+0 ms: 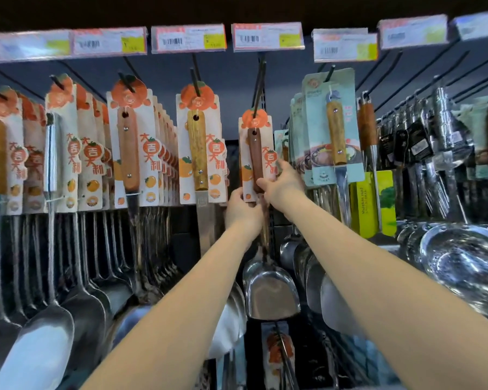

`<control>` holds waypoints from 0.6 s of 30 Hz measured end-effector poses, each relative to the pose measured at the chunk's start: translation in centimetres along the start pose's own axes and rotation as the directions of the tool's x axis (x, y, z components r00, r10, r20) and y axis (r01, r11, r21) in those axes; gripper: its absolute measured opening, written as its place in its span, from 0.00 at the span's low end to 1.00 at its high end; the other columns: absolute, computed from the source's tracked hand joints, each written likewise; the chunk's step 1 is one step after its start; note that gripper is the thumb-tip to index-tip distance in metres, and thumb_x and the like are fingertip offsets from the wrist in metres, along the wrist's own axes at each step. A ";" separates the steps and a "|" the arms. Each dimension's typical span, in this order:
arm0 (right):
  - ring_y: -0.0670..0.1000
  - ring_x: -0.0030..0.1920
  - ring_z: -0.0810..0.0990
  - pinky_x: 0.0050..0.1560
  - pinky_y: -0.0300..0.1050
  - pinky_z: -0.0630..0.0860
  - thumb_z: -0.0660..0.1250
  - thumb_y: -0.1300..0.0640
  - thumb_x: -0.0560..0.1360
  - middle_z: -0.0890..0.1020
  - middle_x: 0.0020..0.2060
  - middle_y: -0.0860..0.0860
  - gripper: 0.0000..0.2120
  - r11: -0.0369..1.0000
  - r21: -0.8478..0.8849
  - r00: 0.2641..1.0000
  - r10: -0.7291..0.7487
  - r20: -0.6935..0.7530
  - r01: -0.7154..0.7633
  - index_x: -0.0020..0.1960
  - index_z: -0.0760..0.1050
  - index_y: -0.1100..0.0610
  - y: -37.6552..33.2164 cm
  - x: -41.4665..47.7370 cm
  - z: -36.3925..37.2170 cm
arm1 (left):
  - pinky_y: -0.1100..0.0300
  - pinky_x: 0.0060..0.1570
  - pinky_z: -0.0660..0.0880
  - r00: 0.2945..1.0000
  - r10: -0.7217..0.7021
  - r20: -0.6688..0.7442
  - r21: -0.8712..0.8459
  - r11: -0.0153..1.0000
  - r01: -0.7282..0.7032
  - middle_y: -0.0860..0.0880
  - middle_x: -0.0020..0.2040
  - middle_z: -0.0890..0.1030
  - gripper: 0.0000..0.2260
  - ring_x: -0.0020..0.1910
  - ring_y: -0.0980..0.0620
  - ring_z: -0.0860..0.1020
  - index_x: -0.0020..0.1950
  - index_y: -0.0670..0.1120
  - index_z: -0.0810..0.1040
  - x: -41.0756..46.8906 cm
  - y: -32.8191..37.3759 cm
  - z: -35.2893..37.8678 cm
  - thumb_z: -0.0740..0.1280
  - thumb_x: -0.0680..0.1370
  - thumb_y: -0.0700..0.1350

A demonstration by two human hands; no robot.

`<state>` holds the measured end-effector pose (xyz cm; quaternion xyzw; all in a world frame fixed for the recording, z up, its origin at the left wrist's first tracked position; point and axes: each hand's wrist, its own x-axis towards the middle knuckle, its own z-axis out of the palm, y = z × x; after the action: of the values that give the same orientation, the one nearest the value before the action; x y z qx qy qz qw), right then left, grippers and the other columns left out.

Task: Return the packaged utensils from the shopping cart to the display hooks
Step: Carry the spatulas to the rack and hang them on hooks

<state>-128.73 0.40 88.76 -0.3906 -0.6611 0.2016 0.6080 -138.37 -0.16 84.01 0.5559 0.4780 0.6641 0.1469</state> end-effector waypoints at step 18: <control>0.57 0.70 0.77 0.72 0.49 0.71 0.60 0.62 0.81 0.80 0.70 0.56 0.23 0.744 -0.634 0.978 -0.159 0.138 0.211 0.76 0.73 0.56 0.2 -12.0 -4.7 | 0.48 0.60 0.76 0.890 0.328 0.318 0.522 0.723 -0.453 0.44 0.66 0.77 0.22 0.64 0.42 0.77 0.74 0.48 0.70 -8.3 0.8 -4.9 0.68 0.80 0.47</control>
<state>-124.75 -9.62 81.71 -0.5006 -0.7476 -0.0848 0.4281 -139.57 -8.85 80.03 0.7266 0.5119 0.4406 -0.1266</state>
